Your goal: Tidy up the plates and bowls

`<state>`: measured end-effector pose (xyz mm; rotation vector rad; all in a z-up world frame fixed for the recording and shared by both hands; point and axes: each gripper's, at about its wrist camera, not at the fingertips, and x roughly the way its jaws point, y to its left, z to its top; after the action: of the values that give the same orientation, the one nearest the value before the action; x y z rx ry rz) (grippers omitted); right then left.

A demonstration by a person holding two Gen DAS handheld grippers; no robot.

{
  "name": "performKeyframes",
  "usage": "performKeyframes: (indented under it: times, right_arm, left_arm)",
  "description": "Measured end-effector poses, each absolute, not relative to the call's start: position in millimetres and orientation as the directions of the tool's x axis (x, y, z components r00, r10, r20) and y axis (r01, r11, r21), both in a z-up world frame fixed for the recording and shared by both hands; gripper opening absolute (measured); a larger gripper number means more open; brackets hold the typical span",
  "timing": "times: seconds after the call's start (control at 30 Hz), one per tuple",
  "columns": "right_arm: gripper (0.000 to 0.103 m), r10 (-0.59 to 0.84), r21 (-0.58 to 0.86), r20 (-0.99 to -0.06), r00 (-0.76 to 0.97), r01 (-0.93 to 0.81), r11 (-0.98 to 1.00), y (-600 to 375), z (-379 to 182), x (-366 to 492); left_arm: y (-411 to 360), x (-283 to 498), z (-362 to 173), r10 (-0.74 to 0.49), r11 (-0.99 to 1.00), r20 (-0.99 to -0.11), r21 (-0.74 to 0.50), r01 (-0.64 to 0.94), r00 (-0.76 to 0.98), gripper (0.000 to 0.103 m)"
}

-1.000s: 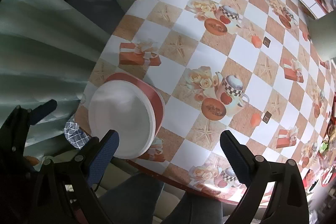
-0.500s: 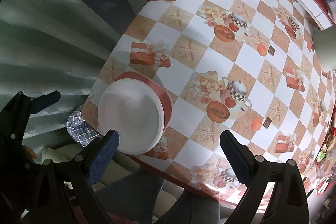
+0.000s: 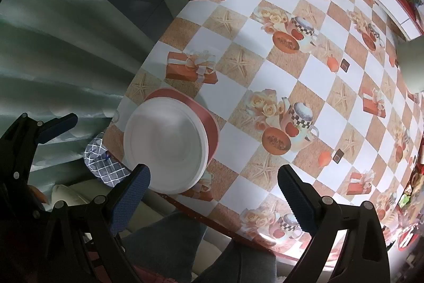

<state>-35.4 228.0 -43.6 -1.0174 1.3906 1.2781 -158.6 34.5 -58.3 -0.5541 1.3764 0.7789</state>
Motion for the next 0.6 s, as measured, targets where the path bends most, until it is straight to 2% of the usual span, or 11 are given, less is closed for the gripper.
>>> performKeyframes:
  times: [0.6]
  right_arm:
    - [0.098, 0.023, 0.204, -0.979, -0.203, -0.972, 0.115, 223.3, -44.8, -37.3]
  left_arm:
    - [30.6, -158.7, -57.4, 0.168, 0.646, -0.986, 0.104, -0.756, 0.008, 0.093]
